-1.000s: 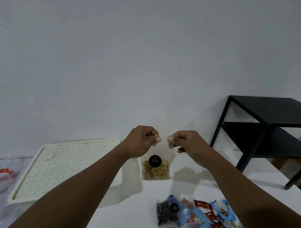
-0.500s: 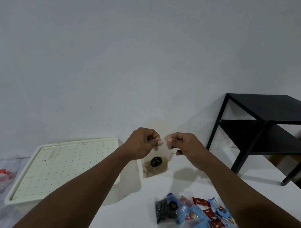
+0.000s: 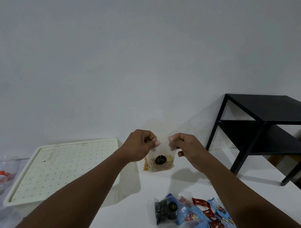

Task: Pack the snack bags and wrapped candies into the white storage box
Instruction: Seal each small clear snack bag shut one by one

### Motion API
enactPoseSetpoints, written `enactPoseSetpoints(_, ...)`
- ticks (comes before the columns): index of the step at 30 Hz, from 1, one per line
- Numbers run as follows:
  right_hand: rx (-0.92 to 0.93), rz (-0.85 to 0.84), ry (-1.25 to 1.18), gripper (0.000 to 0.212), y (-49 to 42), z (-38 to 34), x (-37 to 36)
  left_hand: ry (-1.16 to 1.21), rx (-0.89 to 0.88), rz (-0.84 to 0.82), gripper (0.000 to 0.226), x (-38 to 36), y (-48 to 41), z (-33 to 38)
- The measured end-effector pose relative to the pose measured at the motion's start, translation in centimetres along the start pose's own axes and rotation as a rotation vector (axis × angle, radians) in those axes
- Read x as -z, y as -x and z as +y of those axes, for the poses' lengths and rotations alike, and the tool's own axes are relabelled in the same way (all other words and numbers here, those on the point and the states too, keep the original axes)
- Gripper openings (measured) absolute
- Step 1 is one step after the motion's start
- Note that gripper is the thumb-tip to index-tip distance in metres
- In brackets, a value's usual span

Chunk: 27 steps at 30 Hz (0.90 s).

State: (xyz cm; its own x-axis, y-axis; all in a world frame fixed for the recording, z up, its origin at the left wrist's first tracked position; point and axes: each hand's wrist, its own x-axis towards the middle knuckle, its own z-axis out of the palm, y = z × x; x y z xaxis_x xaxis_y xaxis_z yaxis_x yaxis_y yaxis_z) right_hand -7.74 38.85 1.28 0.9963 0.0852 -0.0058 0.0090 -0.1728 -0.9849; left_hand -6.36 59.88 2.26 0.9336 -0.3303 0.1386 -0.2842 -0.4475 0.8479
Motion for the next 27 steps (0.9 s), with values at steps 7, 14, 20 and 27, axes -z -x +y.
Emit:
enactPoseSetpoints(7,0.086,0.034,0.088,0.017,-0.3,0.2,0.2,0.147,0.059,0.034,0.019,0.2,0.3,-1.0)
enactPoseSetpoints(14,0.016,0.101,-0.044,0.012,-0.3,-0.3,0.3,0.026,0.019,0.150,0.018,-0.1,0.2,-0.4)
enactPoseSetpoints(20,-0.018,0.131,0.095,0.013,-0.2,0.0,-0.1,0.205,0.111,-0.086,0.028,-0.2,0.8,0.1)
enactPoseSetpoints(27,-0.009,-0.020,0.001,0.014,0.1,-0.2,-0.5,0.321,0.201,-0.175,0.024,-0.2,1.0,0.0)
